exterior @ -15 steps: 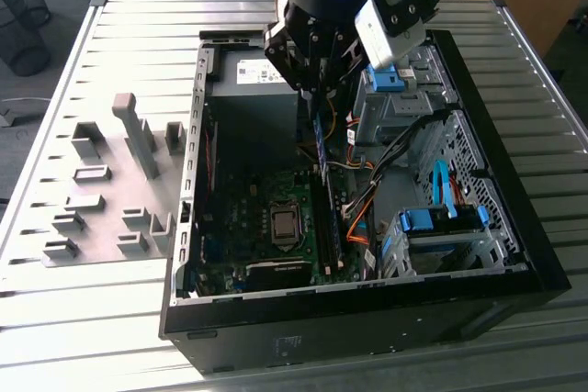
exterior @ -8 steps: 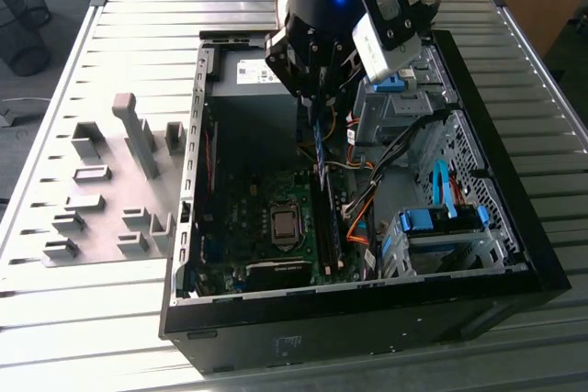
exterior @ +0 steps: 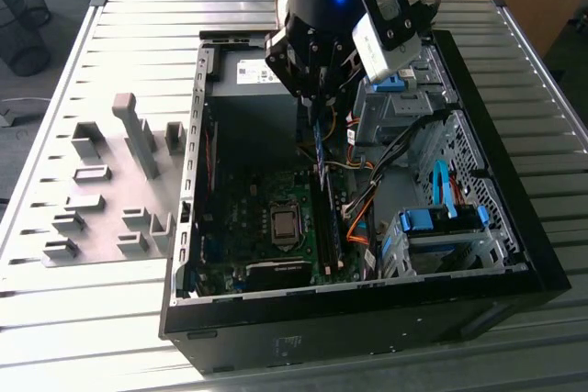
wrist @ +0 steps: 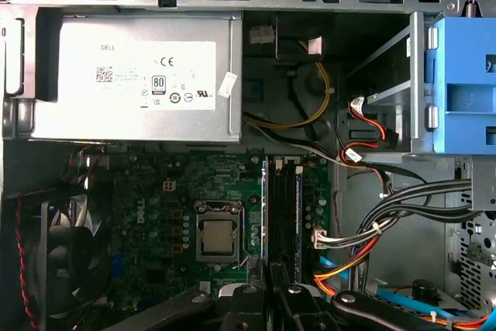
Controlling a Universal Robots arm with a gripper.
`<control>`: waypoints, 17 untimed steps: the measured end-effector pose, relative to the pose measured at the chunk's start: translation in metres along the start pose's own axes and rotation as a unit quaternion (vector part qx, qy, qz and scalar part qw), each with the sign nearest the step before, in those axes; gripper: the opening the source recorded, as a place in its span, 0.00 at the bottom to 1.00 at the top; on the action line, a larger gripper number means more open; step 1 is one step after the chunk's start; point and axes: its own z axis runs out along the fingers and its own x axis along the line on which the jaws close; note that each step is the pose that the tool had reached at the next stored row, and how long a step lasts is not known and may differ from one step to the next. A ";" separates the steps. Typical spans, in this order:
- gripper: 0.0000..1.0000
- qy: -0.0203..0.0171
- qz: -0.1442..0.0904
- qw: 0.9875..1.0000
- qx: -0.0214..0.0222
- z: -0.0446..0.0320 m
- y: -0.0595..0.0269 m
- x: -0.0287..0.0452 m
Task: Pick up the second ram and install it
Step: 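Insert the second ram into the second slot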
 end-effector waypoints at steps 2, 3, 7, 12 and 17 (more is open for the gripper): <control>0.14 0.000 0.000 1.000 0.000 0.0000 0.0000 0.0000; 0.14 0.000 0.000 1.000 0.000 0.0000 0.0000 0.0000; 0.14 0.002 0.001 1.000 0.000 0.0010 0.0000 -0.0022; 0.14 0.003 0.002 1.000 0.000 0.0097 -0.0003 -0.0032; 0.14 0.003 -0.010 1.000 0.000 0.0188 -0.0008 -0.0035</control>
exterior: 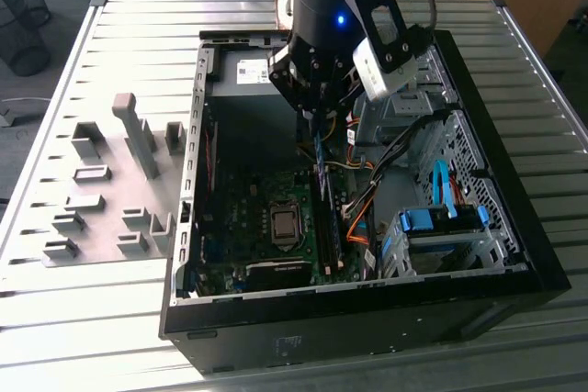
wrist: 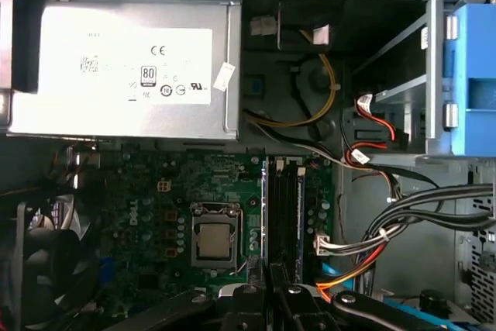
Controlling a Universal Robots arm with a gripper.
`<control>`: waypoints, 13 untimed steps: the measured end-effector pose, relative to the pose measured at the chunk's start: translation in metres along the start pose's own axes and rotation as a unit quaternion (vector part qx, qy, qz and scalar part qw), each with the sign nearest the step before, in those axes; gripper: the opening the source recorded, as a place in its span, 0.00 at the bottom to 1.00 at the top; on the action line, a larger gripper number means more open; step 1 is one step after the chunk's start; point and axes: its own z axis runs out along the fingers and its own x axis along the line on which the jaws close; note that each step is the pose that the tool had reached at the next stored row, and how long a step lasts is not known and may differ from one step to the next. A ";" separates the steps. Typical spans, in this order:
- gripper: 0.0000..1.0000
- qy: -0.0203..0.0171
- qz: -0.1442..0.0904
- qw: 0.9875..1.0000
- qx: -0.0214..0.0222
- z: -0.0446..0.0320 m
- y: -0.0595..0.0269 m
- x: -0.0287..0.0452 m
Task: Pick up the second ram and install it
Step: 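Insert the second ram into the second slot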
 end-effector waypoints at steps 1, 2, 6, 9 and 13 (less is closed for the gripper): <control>0.14 0.000 -0.006 1.000 0.000 0.0018 -0.0001 -0.0001; 0.14 0.000 -0.012 1.000 0.000 0.0036 -0.0001 -0.0002; 0.14 0.000 -0.014 1.000 0.000 0.0109 -0.0005 -0.0009; 0.14 0.000 -0.011 1.000 0.000 0.0163 -0.0007 -0.0017; 0.14 0.000 -0.011 1.000 0.000 0.0185 -0.0008 -0.0017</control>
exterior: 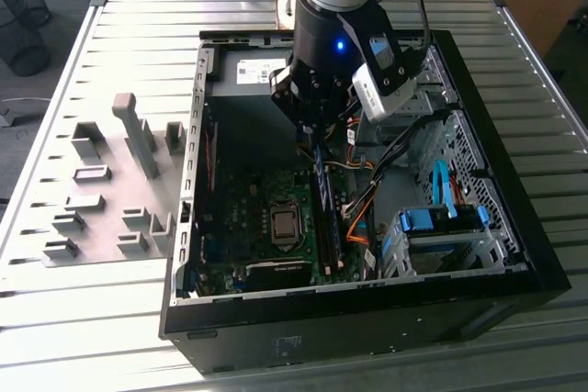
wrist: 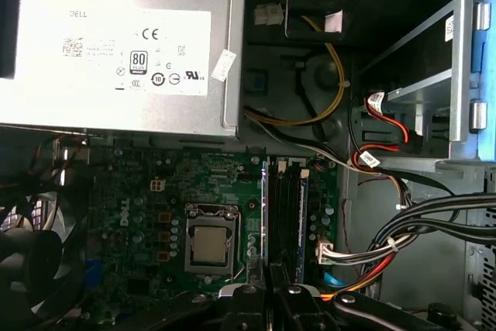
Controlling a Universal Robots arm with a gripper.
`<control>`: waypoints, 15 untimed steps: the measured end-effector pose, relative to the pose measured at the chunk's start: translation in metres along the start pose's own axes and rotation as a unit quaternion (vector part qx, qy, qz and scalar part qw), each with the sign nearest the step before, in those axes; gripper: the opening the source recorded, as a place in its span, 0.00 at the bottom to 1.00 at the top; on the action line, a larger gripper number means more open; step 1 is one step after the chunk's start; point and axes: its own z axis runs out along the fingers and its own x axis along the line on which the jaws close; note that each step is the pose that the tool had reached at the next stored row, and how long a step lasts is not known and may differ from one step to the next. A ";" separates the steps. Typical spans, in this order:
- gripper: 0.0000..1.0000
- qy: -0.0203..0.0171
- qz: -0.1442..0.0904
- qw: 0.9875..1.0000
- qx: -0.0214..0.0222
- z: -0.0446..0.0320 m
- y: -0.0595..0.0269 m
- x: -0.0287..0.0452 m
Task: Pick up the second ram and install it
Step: 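Insert the second ram into the second slot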
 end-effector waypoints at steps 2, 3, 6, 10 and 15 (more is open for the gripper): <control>0.14 0.000 0.000 1.000 0.000 0.0000 0.0000 0.0000; 0.14 0.000 0.000 1.000 0.000 0.0001 0.0000 0.0000; 0.14 0.000 0.000 1.000 0.000 0.0001 0.0000 0.0000; 0.14 0.000 0.000 1.000 0.000 0.0002 0.0000 0.0000; 0.14 0.001 0.000 1.000 0.000 0.0049 -0.0006 -0.0057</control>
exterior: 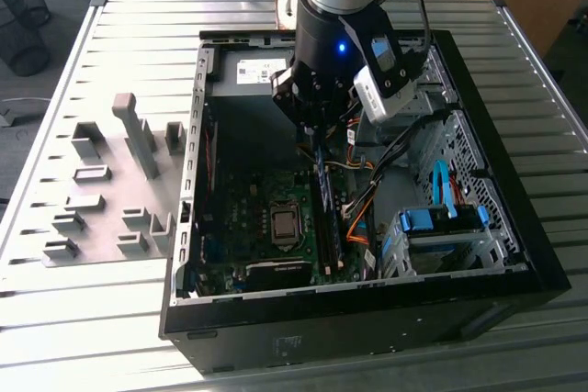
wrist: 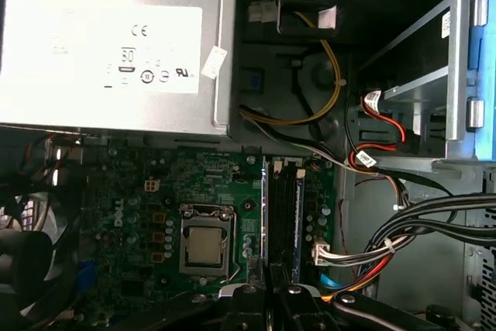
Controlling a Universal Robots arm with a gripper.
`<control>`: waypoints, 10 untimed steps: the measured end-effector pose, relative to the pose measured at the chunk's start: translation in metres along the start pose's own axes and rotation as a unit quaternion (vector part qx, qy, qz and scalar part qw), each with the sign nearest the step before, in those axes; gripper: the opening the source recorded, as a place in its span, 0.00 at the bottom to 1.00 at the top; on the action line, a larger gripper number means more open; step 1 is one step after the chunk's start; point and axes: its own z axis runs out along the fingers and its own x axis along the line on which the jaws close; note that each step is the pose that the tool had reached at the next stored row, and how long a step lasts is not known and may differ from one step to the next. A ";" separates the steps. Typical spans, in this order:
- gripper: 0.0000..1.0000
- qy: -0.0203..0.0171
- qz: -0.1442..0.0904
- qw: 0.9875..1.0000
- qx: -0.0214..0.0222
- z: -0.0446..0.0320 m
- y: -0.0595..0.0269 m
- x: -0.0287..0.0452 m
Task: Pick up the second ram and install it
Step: 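Insert the second ram into the second slot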
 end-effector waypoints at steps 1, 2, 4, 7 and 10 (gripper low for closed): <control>0.14 0.000 0.002 1.000 0.000 0.0048 -0.0009 -0.0018; 0.14 0.000 0.002 1.000 0.000 0.0067 -0.0011 -0.0019; 0.14 0.000 0.005 1.000 0.000 0.0104 -0.0014 -0.0019; 0.14 0.000 0.013 1.000 0.000 0.0158 -0.0018 -0.0020; 0.14 0.000 0.018 1.000 0.000 0.0209 -0.0044 -0.0019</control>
